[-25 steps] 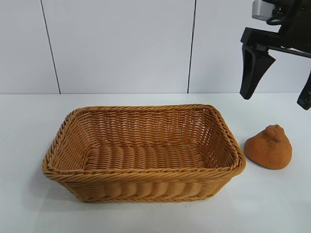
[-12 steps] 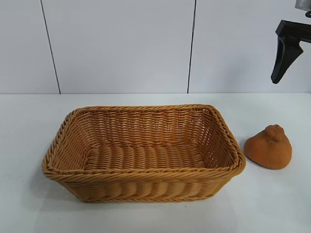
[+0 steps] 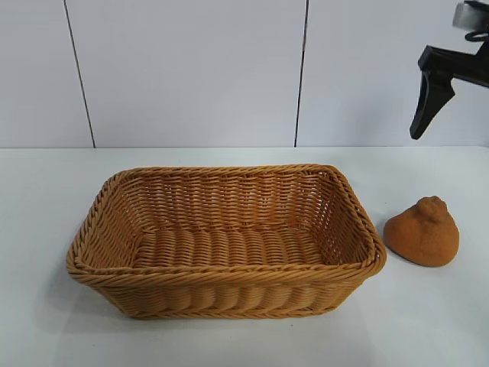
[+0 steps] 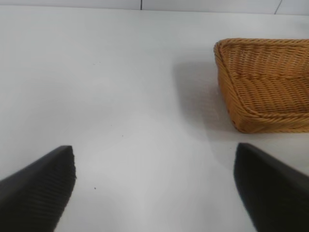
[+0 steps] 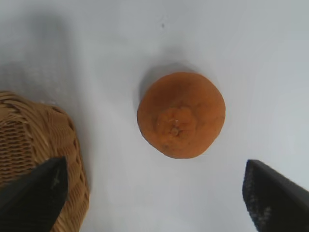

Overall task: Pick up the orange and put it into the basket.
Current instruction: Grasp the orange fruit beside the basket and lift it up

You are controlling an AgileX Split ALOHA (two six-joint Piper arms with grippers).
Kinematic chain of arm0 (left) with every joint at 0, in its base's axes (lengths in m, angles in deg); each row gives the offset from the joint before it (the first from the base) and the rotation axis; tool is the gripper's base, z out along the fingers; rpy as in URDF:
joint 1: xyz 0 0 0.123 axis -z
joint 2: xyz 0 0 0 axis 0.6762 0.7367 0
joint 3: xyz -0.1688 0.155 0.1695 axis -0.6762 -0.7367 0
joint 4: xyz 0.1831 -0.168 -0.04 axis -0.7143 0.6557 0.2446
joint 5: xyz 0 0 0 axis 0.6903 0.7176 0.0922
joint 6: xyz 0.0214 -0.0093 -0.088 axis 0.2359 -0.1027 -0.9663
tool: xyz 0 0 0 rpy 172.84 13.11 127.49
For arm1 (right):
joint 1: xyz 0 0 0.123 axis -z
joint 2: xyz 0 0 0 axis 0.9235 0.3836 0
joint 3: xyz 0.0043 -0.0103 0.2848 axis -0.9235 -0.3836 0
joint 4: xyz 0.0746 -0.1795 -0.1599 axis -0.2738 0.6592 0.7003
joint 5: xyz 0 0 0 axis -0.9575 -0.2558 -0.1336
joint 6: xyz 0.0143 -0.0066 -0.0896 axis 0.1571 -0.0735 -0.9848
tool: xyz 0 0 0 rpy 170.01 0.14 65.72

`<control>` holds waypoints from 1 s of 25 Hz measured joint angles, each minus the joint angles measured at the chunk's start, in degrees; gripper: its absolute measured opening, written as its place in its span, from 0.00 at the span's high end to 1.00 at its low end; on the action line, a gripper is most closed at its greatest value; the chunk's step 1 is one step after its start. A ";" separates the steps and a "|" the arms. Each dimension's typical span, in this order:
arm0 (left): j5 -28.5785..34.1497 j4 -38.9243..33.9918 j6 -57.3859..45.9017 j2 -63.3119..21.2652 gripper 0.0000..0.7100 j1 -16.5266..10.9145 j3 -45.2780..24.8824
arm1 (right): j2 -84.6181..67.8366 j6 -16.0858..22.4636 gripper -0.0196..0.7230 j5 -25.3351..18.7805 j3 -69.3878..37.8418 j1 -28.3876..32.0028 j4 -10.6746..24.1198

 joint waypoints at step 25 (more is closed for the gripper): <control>0.00 0.00 0.00 0.00 0.10 0.00 0.00 | 14.89 -0.42 0.90 5.18 0.18 0.00 -3.01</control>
